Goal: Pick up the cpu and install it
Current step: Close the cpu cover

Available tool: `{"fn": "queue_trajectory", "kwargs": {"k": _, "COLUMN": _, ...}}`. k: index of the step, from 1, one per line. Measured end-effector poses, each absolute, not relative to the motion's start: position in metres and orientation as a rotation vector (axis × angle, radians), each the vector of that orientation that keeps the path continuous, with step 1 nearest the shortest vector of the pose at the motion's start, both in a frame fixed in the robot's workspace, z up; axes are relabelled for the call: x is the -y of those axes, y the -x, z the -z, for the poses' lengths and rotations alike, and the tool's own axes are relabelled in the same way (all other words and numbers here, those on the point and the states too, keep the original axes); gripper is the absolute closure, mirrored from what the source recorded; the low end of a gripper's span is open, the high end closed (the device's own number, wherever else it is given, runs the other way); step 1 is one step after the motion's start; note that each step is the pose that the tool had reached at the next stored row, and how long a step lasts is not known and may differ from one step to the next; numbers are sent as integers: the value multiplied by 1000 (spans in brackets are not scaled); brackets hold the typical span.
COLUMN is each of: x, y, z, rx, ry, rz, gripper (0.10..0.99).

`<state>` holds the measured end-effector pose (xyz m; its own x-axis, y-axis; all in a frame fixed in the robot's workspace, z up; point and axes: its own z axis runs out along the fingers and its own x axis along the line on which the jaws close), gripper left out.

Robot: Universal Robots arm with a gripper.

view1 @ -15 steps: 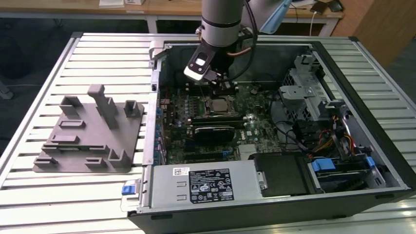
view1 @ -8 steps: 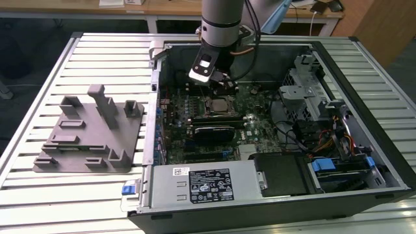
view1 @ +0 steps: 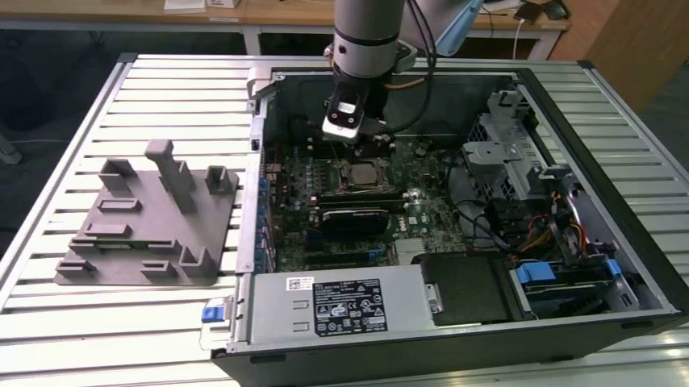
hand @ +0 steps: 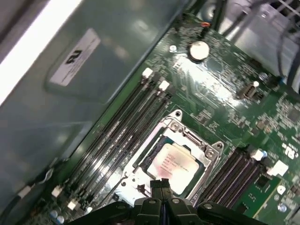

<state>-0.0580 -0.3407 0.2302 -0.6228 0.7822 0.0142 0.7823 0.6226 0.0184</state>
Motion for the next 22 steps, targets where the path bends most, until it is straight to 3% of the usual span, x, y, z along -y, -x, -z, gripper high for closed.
{"fn": "queue_trajectory", "kwargs": {"k": 22, "x": 341, "y": 58, "z": -230, "rx": 3036, "ry": 772, "rz": 34, "gripper": 980}}
